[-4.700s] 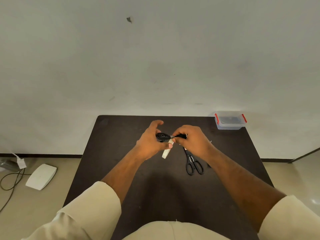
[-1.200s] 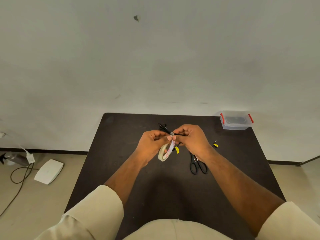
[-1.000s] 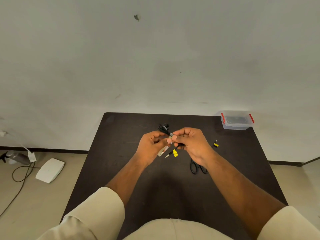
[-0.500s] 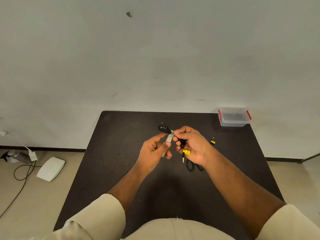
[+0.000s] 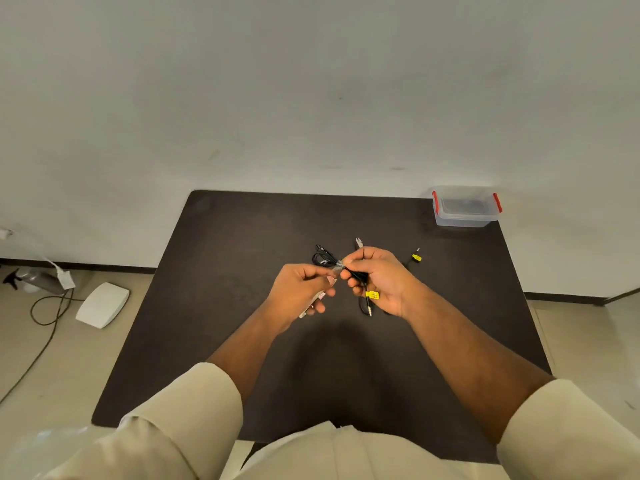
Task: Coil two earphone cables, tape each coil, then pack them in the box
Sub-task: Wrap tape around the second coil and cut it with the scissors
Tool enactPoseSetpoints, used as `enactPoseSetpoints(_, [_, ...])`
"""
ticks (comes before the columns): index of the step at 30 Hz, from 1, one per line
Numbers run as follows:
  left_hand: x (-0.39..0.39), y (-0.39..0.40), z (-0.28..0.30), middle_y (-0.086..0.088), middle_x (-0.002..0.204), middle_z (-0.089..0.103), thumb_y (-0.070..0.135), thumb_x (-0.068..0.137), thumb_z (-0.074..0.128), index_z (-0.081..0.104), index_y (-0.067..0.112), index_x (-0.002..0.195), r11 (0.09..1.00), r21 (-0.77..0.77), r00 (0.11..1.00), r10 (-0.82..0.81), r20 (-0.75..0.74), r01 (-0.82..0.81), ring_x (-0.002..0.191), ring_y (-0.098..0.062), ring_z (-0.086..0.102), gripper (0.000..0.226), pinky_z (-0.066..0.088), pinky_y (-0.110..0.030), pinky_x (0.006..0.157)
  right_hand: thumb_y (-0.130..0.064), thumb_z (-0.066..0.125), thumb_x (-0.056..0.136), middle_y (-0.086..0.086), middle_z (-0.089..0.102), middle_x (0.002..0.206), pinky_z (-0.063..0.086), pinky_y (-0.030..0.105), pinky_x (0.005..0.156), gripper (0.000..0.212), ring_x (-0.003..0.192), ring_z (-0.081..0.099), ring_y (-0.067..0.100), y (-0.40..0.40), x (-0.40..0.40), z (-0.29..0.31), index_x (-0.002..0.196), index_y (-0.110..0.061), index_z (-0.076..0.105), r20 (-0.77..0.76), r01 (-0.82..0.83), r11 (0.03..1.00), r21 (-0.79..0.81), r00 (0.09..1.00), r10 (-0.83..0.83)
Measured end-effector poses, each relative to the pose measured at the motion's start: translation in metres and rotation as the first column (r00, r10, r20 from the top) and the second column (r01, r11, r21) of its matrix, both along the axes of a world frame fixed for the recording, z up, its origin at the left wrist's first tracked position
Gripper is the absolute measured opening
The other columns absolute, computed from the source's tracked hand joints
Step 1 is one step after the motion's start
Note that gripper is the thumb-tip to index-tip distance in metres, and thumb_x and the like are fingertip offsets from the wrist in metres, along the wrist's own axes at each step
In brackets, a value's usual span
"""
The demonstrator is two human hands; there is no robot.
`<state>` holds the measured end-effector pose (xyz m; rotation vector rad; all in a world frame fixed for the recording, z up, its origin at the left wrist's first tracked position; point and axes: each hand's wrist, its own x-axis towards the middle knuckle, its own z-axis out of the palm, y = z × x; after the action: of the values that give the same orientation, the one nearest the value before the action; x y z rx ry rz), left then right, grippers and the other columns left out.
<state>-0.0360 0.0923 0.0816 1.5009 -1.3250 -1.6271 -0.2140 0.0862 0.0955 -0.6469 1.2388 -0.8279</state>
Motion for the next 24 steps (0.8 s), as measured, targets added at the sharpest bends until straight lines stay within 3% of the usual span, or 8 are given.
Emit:
enactPoseSetpoints(4, [-0.009, 0.005, -0.011, -0.009, 0.078, 0.074, 0.016, 0.089, 0.065, 0.074, 0.018, 0.091, 0.995, 0.089, 0.999, 0.041, 0.007, -0.042, 0.054, -0.019, 0.061, 0.010, 0.045, -0.034, 0.057, -0.007, 0.054, 0.095, 0.010, 0.068, 0.070, 0.047, 0.026, 0.048, 0.010, 0.054, 0.059, 0.017, 0.005, -0.006, -0.022, 0.092, -0.010, 0.063, -0.012, -0.055, 0.998, 0.034, 0.998, 0.055])
enactPoseSetpoints(9, [-0.011, 0.006, -0.019, -0.012, 0.071, 0.067, 0.011, 0.090, 0.060, 0.074, 0.015, 0.095, 0.960, 0.254, 0.992, 0.123, -0.011, -0.116, 0.048, -0.019, 0.055, 0.016, 0.044, -0.029, 0.049, -0.024, 0.048, 0.101, 0.011, 0.073, 0.089, 0.055, 0.031, 0.063, 0.022, 0.072, 0.068, 0.021, 0.008, -0.013, -0.045, 0.106, -0.011, 0.064, -0.046, -0.175, 0.980, 0.095, 0.983, 0.180])
enactPoseSetpoints(13, [-0.014, 0.006, -0.022, -0.012, 0.070, 0.062, 0.006, 0.094, 0.051, 0.068, 0.013, 0.106, 0.912, 0.387, 0.983, 0.171, -0.060, -0.135, 0.045, -0.019, 0.052, 0.022, 0.041, -0.027, 0.045, -0.024, 0.045, 0.102, 0.006, 0.072, 0.088, 0.053, 0.035, 0.069, 0.024, 0.074, 0.067, 0.020, 0.001, -0.019, -0.063, 0.099, -0.015, 0.067, -0.032, -0.171, 0.973, 0.154, 0.984, 0.178])
enactPoseSetpoints(15, [-0.015, 0.005, -0.024, -0.010, 0.068, 0.062, 0.005, 0.094, 0.050, 0.068, 0.012, 0.106, 0.885, 0.433, 0.971, 0.228, -0.077, -0.173, 0.044, -0.018, 0.052, 0.023, 0.042, -0.026, 0.045, -0.021, 0.049, 0.099, 0.004, 0.067, 0.083, 0.053, 0.033, 0.066, 0.021, 0.068, 0.062, 0.017, -0.005, -0.020, -0.075, 0.092, -0.015, 0.068, -0.176, -0.135, 0.982, 0.129, 0.972, 0.157])
enactPoseSetpoints(17, [-0.015, 0.004, -0.027, -0.009, 0.066, 0.062, 0.006, 0.094, 0.051, 0.069, 0.011, 0.106, 0.863, 0.461, 0.958, 0.274, -0.081, -0.208, 0.044, -0.018, 0.052, 0.023, 0.043, -0.026, 0.046, -0.020, 0.057, 0.093, 0.003, 0.064, 0.080, 0.047, 0.031, 0.067, 0.016, 0.069, 0.058, 0.020, -0.010, -0.027, -0.089, 0.080, -0.016, 0.065, -0.545, -0.138, 0.990, 0.012, 0.830, 0.122])
enactPoseSetpoints(19, [-0.014, 0.001, -0.029, -0.009, 0.067, 0.061, 0.006, 0.094, 0.051, 0.069, 0.009, 0.106, 0.847, 0.478, 0.948, 0.309, -0.083, -0.234, 0.045, -0.018, 0.052, 0.022, 0.045, -0.028, 0.047, -0.024, 0.061, 0.089, 0.003, 0.062, 0.080, 0.043, 0.029, 0.069, 0.018, 0.076, 0.057, 0.025, -0.011, -0.035, -0.102, 0.073, -0.016, 0.060, -0.833, -0.216, 0.976, -0.022, 0.544, 0.101])
enactPoseSetpoints(21, [-0.012, -0.001, -0.031, -0.010, 0.067, 0.061, 0.006, 0.094, 0.051, 0.069, 0.007, 0.107, 0.833, 0.492, 0.939, 0.334, -0.084, -0.252, 0.044, -0.018, 0.052, 0.022, 0.045, -0.028, 0.048, -0.031, 0.059, 0.087, 0.007, 0.064, 0.088, 0.042, 0.031, 0.069, 0.018, 0.083, 0.059, 0.031, -0.010, -0.037, -0.108, 0.079, -0.015, 0.060, -0.908, -0.257, 0.965, 0.058, 0.388, 0.158])
enactPoseSetpoints(24, [-0.009, -0.005, -0.035, -0.010, 0.070, 0.062, 0.008, 0.094, 0.053, 0.070, 0.009, 0.107, 0.817, 0.514, 0.931, 0.353, -0.089, -0.260, 0.047, -0.019, 0.053, 0.021, 0.048, -0.029, 0.050, -0.035, 0.057, 0.087, 0.012, 0.066, 0.104, 0.045, 0.035, 0.072, 0.027, 0.098, 0.061, 0.036, -0.011, -0.038, -0.122, 0.098, -0.011, 0.062, -0.931, -0.335, 0.922, 0.193, 0.235, 0.281])
